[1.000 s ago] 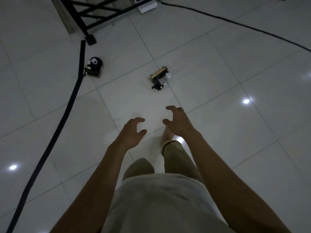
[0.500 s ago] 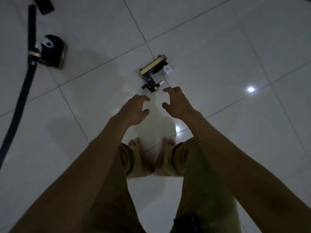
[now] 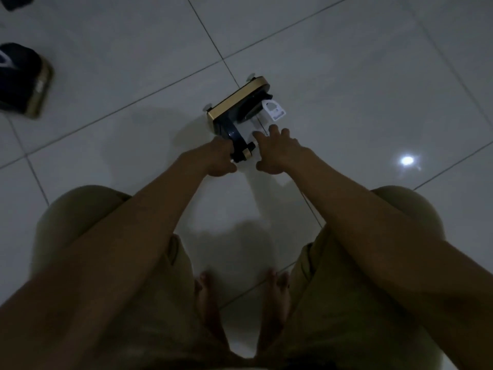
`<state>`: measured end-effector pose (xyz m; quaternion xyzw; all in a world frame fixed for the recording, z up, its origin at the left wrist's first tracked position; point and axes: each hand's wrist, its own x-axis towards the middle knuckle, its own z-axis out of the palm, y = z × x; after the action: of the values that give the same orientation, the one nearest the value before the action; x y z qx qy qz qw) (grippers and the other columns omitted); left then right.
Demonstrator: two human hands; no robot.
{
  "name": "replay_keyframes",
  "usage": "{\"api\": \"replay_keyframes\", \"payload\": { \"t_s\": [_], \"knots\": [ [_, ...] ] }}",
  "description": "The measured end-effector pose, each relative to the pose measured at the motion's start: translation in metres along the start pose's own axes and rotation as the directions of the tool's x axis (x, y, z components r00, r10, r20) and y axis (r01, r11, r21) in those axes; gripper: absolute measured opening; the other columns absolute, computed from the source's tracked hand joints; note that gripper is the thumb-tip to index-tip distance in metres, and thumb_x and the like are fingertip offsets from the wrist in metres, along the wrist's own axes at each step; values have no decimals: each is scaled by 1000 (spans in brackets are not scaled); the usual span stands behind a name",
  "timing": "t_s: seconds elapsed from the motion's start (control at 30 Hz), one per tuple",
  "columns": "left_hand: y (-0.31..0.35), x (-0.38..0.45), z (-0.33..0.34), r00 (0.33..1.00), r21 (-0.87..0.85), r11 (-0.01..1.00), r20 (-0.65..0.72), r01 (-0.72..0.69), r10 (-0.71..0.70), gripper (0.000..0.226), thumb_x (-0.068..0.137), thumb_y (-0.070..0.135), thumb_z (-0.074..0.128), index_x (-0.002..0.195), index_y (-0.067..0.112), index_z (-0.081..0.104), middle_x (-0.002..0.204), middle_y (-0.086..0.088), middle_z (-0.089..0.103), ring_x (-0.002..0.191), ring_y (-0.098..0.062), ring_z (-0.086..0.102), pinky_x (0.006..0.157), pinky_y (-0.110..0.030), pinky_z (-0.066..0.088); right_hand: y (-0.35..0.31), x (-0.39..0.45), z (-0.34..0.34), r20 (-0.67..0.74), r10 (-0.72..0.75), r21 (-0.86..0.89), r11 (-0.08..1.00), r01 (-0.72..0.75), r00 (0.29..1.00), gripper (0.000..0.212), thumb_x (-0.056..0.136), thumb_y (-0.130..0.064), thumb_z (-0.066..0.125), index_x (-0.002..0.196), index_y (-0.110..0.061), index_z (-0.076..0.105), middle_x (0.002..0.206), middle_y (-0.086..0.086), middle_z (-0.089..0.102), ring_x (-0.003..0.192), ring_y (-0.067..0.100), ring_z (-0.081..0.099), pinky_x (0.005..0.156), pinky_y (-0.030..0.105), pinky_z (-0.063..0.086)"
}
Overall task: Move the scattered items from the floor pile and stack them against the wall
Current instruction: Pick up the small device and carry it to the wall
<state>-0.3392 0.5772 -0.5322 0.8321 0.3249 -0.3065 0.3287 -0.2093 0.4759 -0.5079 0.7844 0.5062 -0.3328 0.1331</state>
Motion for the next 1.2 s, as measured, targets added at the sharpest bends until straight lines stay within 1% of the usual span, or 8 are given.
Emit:
{"api": "replay_keyframes", "payload": {
  "t_s": [0.17, 0.3, 0.43, 0.6, 0.77, 0.97, 1.07, 1.2],
  "knots": [
    [4, 11, 5, 996, 15, 998, 66, -61, 59, 58, 92, 29, 63, 143, 16, 39, 148, -11, 34, 128, -28, 41, 109, -39, 37, -8, 3, -5, -46, -99, 77, 992, 103, 994, 77, 92, -43, 59, 153, -22, 18, 157, 19, 13, 138, 41, 22, 108, 50, 33],
    [-3, 22, 18, 987, 144, 989, 161, -29, 5, 67, 92, 35, 62, 149, 26, 28, 159, -5, 6, 141, -28, 22, 116, -39, 25, 4, 10, 0, 45, -31, 4, 1000, 31, 998, 81, 91, -39, 62, 154, -23, 13, 158, 15, 8, 141, 41, 15, 110, 52, 29],
    [3, 26, 20, 985, 204, 978, 170, -38, 3, 63, 97, 32, 54, 151, 27, 22, 161, -6, 1, 145, -30, 16, 118, -40, 20, 7, 14, -1, 58, -35, 17, 999, 34, 998, 82, 91, -40, 63, 154, -23, 13, 157, 15, 13, 140, 40, 17, 111, 51, 28],
    [0, 26, 19, 991, 90, 991, 96, -104, 96, 53, 93, 15, 60, 142, 22, 44, 152, -10, 30, 133, -29, 37, 110, -36, 34, 13, 17, 1, 129, 41, -10, 999, -40, 991, 89, 88, -41, 67, 155, -25, 10, 158, 14, 11, 143, 40, 13, 111, 52, 28],
    [-7, 19, -2, 969, -141, 962, -106, -235, 222, 24, 77, 5, 76, 90, 16, 60, 117, -13, 56, 105, -26, 53, 88, -33, 47, 4, 20, -9, 17, 7, 31, 999, -8, 1000, 92, 84, -37, 72, 154, -22, 14, 152, 17, 19, 138, 41, 19, 108, 52, 33],
    [-23, 5, -17, 895, -290, 918, -429, -269, 126, 42, 77, 5, 74, 93, 10, 35, 84, -4, 47, 78, -20, 47, 62, -31, 39, -17, 26, -21, -249, -90, 44, 994, 104, 964, 85, 80, -28, 74, 148, -19, 25, 147, 17, 25, 130, 41, 27, 97, 51, 39],
    [-29, -1, -24, 856, -424, 859, -516, -287, 32, 65, 74, 5, 78, 118, 2, 29, 107, -10, 46, 94, -21, 48, 74, -34, 45, -30, 27, -28, -319, -121, 42, 989, 142, 940, 95, 78, -27, 77, 152, -24, 17, 152, 14, 20, 133, 40, 23, 101, 53, 37],
    [-41, -12, -33, 879, -630, 761, -440, -154, -186, 118, 54, 41, 90, 139, 13, 13, 126, -7, 51, 108, -19, 54, 92, -31, 45, -44, 29, -32, -290, -134, 87, 982, 165, 948, 106, 77, -28, 77, 155, -26, 5, 157, 14, 11, 138, 42, 17, 106, 55, 33]
  ]
}}
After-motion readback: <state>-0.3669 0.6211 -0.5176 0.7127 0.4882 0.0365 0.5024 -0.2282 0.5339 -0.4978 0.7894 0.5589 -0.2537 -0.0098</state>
